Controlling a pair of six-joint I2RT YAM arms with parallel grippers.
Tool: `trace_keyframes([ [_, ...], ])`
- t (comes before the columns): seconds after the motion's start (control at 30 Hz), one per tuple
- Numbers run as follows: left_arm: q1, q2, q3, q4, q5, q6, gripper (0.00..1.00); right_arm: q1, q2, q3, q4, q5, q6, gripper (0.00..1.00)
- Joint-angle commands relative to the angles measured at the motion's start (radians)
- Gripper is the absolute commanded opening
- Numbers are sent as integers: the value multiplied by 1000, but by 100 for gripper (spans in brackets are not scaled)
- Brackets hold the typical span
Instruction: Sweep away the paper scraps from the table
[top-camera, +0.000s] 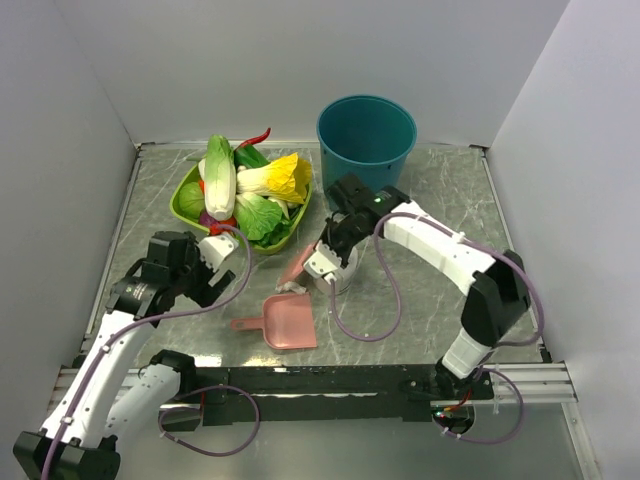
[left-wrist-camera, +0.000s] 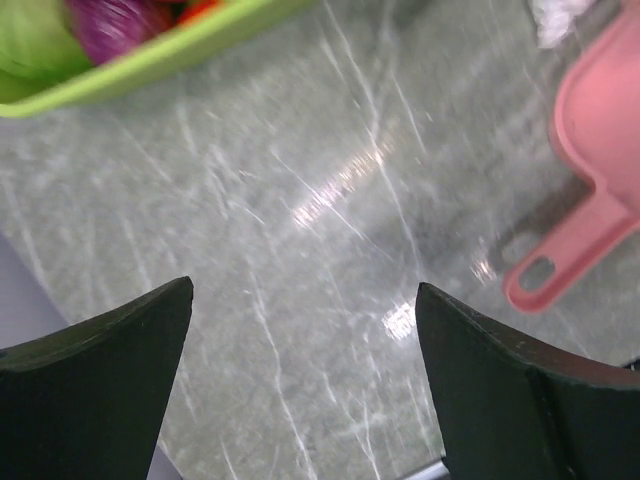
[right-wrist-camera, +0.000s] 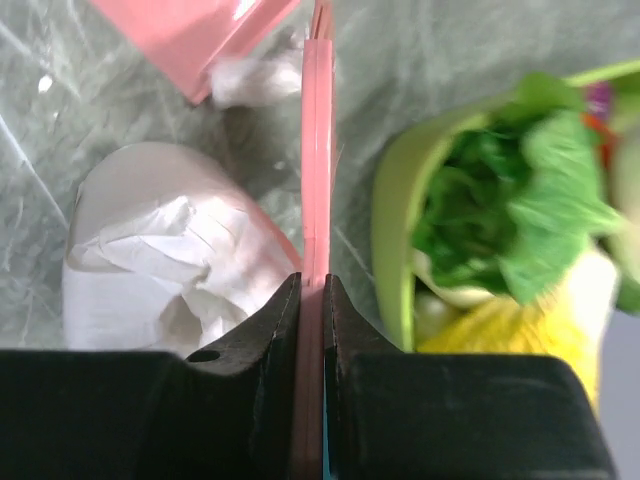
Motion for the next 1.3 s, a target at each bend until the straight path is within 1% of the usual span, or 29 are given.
trace_keyframes([
  [0.0, 7, 6, 52, 69, -46, -75, 96, 0, -107, 35, 107, -108, 243, 0],
  [0.03, 7, 20, 53, 74, -43, -92, 96, 0, -141, 37, 180, -119, 310, 0],
  [0.07, 7, 25, 50, 76, -32, -92, 97, 1, -159, 31, 214, -130, 373, 0],
  [0.1, 7, 28, 49, 86, -20, -90, 97, 4, -177, 23, 251, -139, 493, 0],
  [0.13, 7, 35, 52, 83, -8, -84, 96, 18, -211, 16, 289, -141, 546, 0],
  [0.2, 7, 44, 69, 74, 35, -84, 97, 29, -268, -1, 279, -126, 650, 0],
  [0.27, 7, 67, 85, 60, 69, -89, 97, 33, -322, -39, 244, -124, 718, 0],
  [0.33, 7, 78, 104, 48, 91, -95, 96, 32, -417, -78, 193, -116, 777, 0],
  [0.4, 7, 80, 109, 48, 126, -93, 96, 33, -511, -130, 95, -116, 830, 0],
  [0.47, 7, 89, 110, 60, 115, -106, 96, 32, -567, -173, 23, -133, 893, 0],
  [0.5, 7, 97, 112, 62, 111, -91, 96, 32, -611, -190, 12, -135, 975, 0],
  [0.57, 7, 101, 112, 59, 114, -58, 97, 30, -644, -234, -8, -112, 1071, 0],
  [0.63, 7, 113, 113, 59, 114, -21, 97, 23, -665, -256, -54, -107, 1065, 0],
  [0.73, 5, 149, 122, 45, 127, 5, 96, 21, -652, -265, -178, -89, 986, 0],
  [0.8, 7, 181, 130, 34, 143, 29, 97, 20, -620, -277, -236, -44, 955, 0],
  [0.83, 7, 192, 130, 30, 143, 32, 97, 18, -610, -308, -232, -18, 959, 0],
  [0.9, 7, 228, 136, 20, 135, 31, 96, -6, -581, -342, -192, 52, 985, 0],
  [0.93, 7, 239, 139, 13, 137, 34, 96, -16, -574, -375, -125, 77, 991, 0],
  [1.0, 7, 280, 150, -12, 132, 31, 96, -33, -555, -400, -57, 150, 998, 0],
  [1.03, 5, 294, 159, -29, 137, 31, 97, -46, -547, -414, 22, 172, 996, 0],
  [1.1, 7, 330, 181, -67, 164, 25, 96, -56, -515, -415, 82, 216, 985, 0],
  [1.17, 7, 342, 179, -52, 161, -9, 96, -74, -471, -397, 166, 261, 985, 0],
  [1.2, 7, 357, 184, -43, 158, -45, 97, -79, -454, -391, 194, 275, 990, 0],
  [1.27, 7, 359, 187, -32, 144, -73, 97, -95, -404, -356, 248, 299, 1002, 0],
])
